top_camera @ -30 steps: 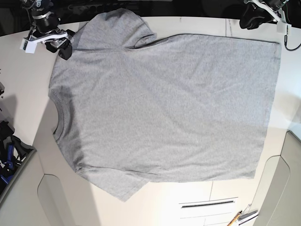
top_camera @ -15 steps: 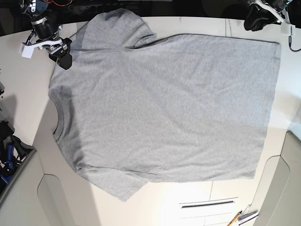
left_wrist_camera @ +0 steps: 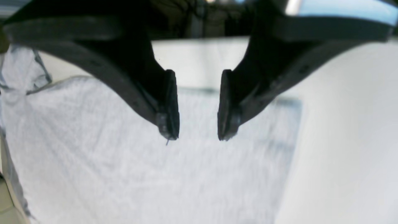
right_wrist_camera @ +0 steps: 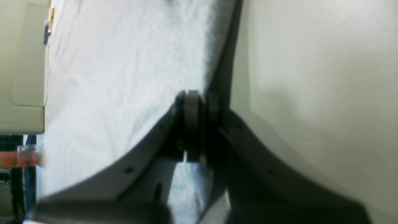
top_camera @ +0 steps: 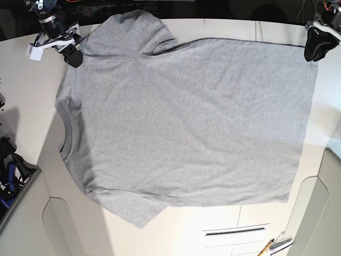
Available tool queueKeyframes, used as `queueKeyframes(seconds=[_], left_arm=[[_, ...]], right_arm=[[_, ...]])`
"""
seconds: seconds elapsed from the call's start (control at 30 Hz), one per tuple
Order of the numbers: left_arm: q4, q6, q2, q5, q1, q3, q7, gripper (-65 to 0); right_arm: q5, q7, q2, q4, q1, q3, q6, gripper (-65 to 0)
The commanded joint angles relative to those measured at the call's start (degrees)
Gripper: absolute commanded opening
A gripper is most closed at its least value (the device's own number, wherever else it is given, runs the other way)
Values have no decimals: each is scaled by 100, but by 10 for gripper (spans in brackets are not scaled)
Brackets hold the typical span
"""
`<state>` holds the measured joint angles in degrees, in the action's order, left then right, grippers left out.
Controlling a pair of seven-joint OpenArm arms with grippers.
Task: Fold the T-shirt properly
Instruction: 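Move both grippers to the shirt's shoulder corners and pinch them, then lift the shoulder edge with both grippers and drag it taut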
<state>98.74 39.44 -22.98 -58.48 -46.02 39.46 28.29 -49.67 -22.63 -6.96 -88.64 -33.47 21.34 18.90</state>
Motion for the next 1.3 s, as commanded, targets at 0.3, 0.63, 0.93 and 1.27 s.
queueKeyframes(seconds=[0.3, 0.63, 0.93, 1.27], left_arm=[[-199, -1331, -144, 1084, 704, 66, -105, -303], [-1880, -1316, -420, 439, 1067, 74, 87, -304], [-2420, -809, -415, -710, 1095, 74, 737, -304], [-2417, -400, -254, -1250, 1095, 52, 1624, -304]], right_arm=[[188, -271, -31, -13, -70, -4, -90, -650], [190, -273, -31, -13, -68, -4, -92, -650], [188, -271, -31, -13, -68, -4, -92, -650], [188, -273, -31, -13, -70, -4, -90, -650]])
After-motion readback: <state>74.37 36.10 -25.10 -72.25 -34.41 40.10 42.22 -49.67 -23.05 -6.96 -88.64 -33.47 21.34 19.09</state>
